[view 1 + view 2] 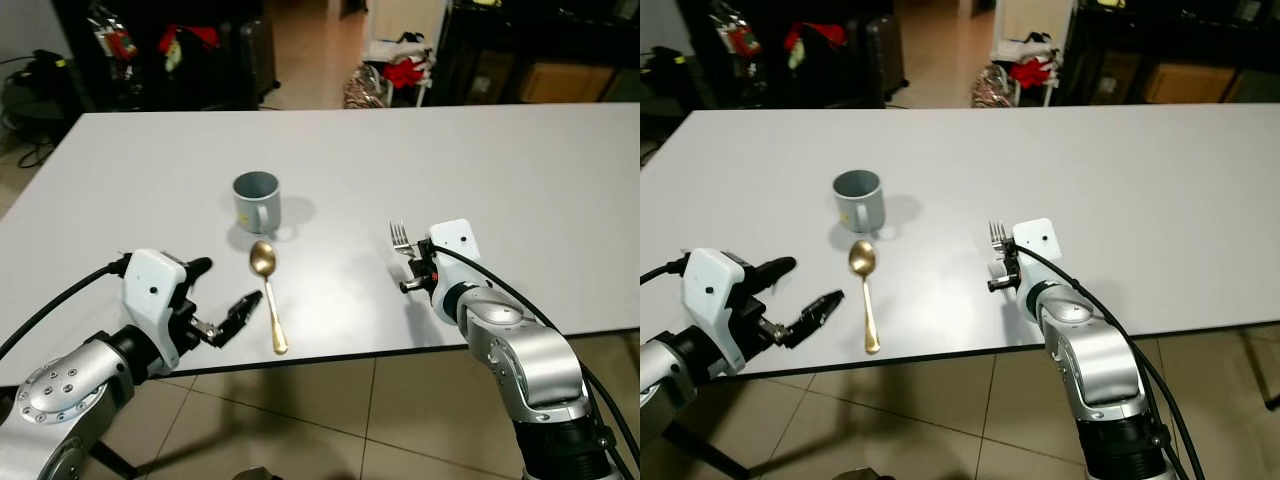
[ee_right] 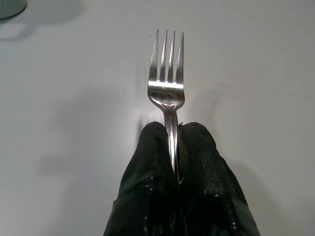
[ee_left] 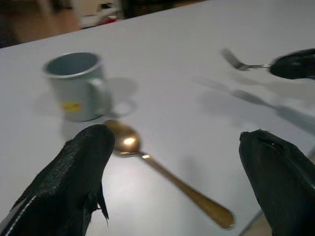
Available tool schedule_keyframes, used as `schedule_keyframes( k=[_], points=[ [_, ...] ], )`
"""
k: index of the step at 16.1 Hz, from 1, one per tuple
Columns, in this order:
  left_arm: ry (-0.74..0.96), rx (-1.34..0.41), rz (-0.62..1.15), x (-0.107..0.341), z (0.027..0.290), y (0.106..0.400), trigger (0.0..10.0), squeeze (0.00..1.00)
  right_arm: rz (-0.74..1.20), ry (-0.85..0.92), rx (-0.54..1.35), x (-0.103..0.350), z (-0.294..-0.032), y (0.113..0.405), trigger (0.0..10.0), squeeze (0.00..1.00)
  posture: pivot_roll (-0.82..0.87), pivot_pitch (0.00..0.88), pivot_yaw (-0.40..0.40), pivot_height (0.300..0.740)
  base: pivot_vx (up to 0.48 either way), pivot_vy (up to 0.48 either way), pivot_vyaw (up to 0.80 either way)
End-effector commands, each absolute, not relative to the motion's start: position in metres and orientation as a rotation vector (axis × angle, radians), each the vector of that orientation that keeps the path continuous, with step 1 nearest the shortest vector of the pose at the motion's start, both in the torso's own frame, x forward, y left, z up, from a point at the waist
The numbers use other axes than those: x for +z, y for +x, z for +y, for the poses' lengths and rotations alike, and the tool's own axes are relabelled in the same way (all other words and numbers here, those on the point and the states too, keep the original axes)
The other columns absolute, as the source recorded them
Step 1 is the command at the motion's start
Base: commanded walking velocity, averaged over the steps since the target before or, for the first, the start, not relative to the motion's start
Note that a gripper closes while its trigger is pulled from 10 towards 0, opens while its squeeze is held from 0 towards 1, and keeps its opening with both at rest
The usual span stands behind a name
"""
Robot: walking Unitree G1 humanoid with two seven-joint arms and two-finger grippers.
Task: Setting the table
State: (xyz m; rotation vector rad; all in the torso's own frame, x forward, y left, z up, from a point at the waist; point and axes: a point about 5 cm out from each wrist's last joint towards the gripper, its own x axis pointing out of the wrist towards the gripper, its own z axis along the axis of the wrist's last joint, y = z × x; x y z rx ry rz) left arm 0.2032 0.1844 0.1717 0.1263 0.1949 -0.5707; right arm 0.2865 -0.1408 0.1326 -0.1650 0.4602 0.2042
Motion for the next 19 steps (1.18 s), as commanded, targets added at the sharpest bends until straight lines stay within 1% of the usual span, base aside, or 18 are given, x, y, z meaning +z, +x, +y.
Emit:
schedule_keyframes(
  k=[1,2,3,8,13,19],
  points=[
    [0.133,-0.612,0.192,0.173,0.181,0.2,10.0,0.0,0.446,-0.176,0.184,0.134,-0.147,0.288,10.0,0.0,-0.02,0.05,0.017,0.74,0.0,0.0,0.0],
    [0.133,-0.681,0.207,0.174,0.176,0.197,10.0,0.0,0.457,-0.192,0.166,0.13,-0.153,0.288,10.0,0.0,-0.01,0.047,0.02,0.74,0.0,0.0,0.0],
    [0.135,-0.703,0.208,0.175,0.176,0.196,10.0,0.0,0.462,-0.189,0.161,0.129,-0.156,0.287,10.0,0.0,-0.01,0.045,0.021,0.74,0.0,0.0,0.0],
    [0.134,-0.764,0.223,0.175,0.173,0.194,10.0,0.0,0.477,-0.199,0.19,0.126,-0.159,0.285,10.0,0.0,-0.02,0.036,0.028,0.74,0.0,0.0,0.0],
    [0.136,-0.78,0.232,0.174,0.173,0.193,10.0,0.0,0.486,-0.21,0.228,0.122,-0.16,0.284,10.0,0.0,-0.02,0.036,0.026,0.74,0.0,0.0,0.0],
    [0.14,-0.771,0.228,0.174,0.171,0.195,10.0,0.0,0.436,-0.157,0.216,0.097,-0.146,0.287,10.0,0.0,-0.01,0.053,0.031,0.74,0.0,0.0,0.0]
  ],
)
